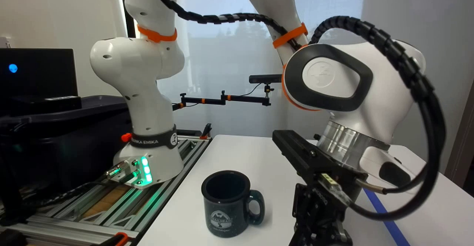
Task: Remove the marker from the cup
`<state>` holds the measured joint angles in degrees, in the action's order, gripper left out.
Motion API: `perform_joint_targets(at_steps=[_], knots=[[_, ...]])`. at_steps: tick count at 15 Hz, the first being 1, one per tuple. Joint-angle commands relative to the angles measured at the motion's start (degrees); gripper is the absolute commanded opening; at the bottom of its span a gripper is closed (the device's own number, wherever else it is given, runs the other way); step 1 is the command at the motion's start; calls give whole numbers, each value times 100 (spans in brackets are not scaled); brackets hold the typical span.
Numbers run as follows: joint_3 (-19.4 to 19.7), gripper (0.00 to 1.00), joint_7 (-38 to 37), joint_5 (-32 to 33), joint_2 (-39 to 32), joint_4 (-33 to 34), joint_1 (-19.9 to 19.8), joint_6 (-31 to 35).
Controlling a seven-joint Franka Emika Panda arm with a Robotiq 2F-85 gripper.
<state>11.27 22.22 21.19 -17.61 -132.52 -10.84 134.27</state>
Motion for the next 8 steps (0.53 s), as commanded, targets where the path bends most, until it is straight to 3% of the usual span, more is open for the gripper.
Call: perform_joint_targets(at_steps=[1, 5, 6, 8], knots=[[-58, 5, -74, -115, 305, -533, -141, 814], [-70, 5, -17, -288, 448, -922, -227, 1511], [-80, 44, 28, -364, 536, -1034, -252, 1622], [-99, 49, 147, -508, 729, -1237, -296, 1721]])
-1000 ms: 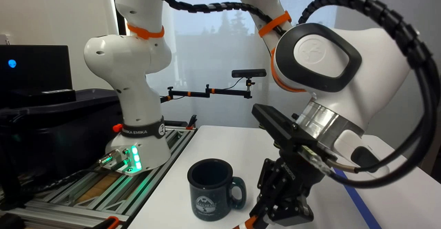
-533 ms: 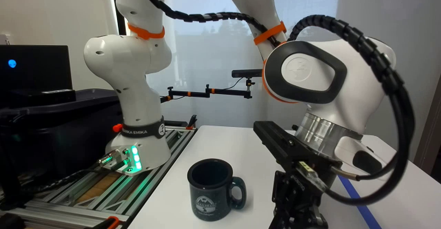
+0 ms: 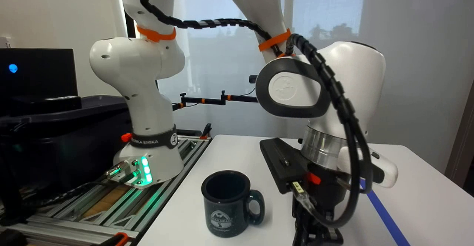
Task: Remove the marker from the cup
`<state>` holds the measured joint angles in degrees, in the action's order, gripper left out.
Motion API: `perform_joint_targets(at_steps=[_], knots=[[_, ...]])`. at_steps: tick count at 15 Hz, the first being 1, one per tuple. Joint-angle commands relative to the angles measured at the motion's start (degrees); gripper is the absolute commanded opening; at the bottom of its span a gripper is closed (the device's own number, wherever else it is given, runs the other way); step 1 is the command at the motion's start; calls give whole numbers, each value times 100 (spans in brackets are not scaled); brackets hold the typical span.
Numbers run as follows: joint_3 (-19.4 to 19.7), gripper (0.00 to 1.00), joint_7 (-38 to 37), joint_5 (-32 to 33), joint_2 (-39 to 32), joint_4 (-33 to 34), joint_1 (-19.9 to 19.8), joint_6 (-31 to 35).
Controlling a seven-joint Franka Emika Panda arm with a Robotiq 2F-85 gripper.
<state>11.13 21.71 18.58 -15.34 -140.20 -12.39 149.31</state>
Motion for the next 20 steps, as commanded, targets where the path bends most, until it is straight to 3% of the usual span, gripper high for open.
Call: perform_joint_targets(at_steps=[1, 5, 7, 15, 20], knots=[[-81, 58, 228, -295, 650, -576, -151, 201], [-83, 89, 546, -658, 1364, -912, -191, -30], [-34, 100, 643, -814, 1743, -1007, -156, -217], [-56, 100, -46, -1088, 2798, -1070, 116, -1566], [-154, 100, -799, -1150, 3150, -1105, 233, -1869]])
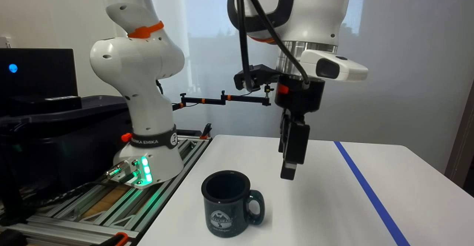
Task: Remove the marker from the cup
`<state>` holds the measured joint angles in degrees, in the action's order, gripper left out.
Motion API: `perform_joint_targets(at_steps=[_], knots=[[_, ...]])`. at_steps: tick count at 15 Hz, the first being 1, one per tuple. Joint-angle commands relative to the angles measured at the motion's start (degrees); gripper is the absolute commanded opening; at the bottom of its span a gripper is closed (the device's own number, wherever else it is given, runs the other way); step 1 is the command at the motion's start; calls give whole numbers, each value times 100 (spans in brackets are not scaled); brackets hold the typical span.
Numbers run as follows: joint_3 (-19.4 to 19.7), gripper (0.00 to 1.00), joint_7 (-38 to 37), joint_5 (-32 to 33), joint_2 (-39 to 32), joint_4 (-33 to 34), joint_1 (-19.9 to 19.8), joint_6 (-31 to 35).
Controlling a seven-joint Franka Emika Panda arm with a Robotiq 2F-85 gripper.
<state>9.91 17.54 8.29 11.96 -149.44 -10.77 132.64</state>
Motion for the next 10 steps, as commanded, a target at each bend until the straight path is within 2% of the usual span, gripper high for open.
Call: perform_joint_targets(at_steps=[1, 3, 4, 10], knots=[[-44, 100, -487, -105, 478, -212, 81, -166], [-100, 100, -726, 42, 540, -237, 62, -202], [-34, 100, -505, 13, 232, -77, 80, -73], [-57, 100, -626, 15, 307, -115, 79, -103]])
